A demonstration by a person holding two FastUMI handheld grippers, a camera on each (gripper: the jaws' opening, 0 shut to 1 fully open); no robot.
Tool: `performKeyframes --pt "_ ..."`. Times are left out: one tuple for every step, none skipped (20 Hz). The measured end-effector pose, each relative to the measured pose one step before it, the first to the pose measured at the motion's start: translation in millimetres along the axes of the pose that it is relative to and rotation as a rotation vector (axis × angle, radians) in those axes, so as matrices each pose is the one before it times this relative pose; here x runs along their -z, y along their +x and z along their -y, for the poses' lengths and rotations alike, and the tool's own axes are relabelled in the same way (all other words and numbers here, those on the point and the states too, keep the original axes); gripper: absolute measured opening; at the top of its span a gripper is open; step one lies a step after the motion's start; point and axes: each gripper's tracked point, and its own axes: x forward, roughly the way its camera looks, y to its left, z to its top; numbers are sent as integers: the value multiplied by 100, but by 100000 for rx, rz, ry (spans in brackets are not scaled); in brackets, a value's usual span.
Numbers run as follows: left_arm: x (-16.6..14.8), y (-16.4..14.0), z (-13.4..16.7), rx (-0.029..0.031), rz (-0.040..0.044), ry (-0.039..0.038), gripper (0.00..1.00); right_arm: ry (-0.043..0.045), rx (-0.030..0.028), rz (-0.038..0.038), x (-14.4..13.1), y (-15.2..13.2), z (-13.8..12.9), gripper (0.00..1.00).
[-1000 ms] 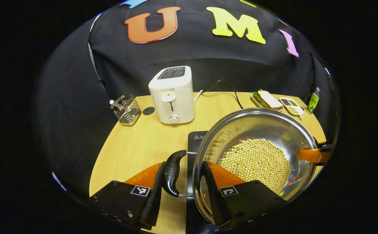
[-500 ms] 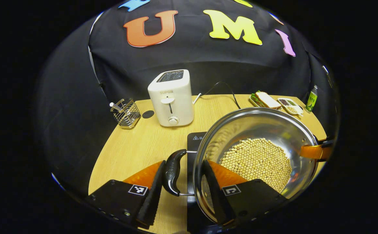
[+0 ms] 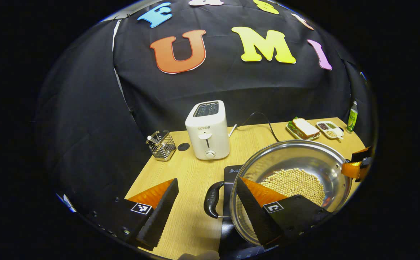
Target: First push the handle of the pot to place it horizontally, then grasp the pot with both hands and set it on the induction cooktop.
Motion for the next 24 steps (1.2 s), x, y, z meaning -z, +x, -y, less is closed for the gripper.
performKeyframes --pt "-442 -618 58 -348 1521 275 96 -886 -537 1595 -303 -553 40 87" --pt "-501 -674 278 -69 1112 417 96 -1148 -393 888 -163 -784 87 87" --pt "-563 -836 253 119 1417 -87 96 -1151 -804 1677 -276 -716 115 83" --pt "-626 -653 536 660 1653 -286 96 -1221 -30 1782 -382 -828 291 87" --pt "-713 -778 474 423 1622 -323 96 -1024 95 1883 -372 -1053 411 83" --pt "-752 -739 582 224 1645 -196 96 -406 -433 2238 -554 -1012 297 83" --pt "-902 -975 316 -217 1933 -76 96 -580 -154 2178 -600 -1074 370 83" --pt "-900 -981 526 284 1748 -464 96 -795 147 2181 -595 -1257 557 83" --pt "-880 -1072 606 20 1941 -859 96 -208 -140 2232 -654 -1227 558 84" --pt "-946 -870 606 199 1807 -788 96 445 -280 2864 -866 -1265 549 83" --pt "-854 -1276 596 -4 1664 -884 95 297 -341 1743 -648 -1205 623 83" --pt "-885 -1123 601 -143 1525 -1018 96 -117 278 2406 -812 -1302 803 87" --pt "-818 -1057 800 -148 1492 -1180 96 -193 -23 1784 -804 -1252 867 89" --pt "-1009 -1135 814 0 1560 -1096 95 -259 -15 2269 -830 -1290 843 91" --pt "-876 -1247 945 98 1252 -974 95 -182 297 2204 -796 -1154 1037 93" --pt "-1025 -1056 964 341 1518 -823 95 -133 74 1795 -800 -1258 969 95" --pt "-874 -885 914 544 1279 -527 95 273 250 2408 -759 -1290 885 96" --pt "-891 -903 882 29 1538 -61 95 -376 456 1850 -737 -1249 1034 97" --pt "-770 -771 889 -79 1554 159 95 49 141 2332 -691 -1152 934 97" --pt "-801 -927 875 -18 1332 212 96 -38 59 1901 -705 -1082 976 96" --pt "-1134 -761 878 -76 1696 480 95 -310 252 1652 -498 -597 1174 96" --pt "-671 -691 829 135 1169 391 96 337 229 1714 -654 -740 953 97" --pt "-836 -534 897 331 1678 466 95 198 328 1620 -484 -781 1213 97" --pt "-725 -701 898 367 1148 324 95 986 322 1251 -570 -789 932 97"
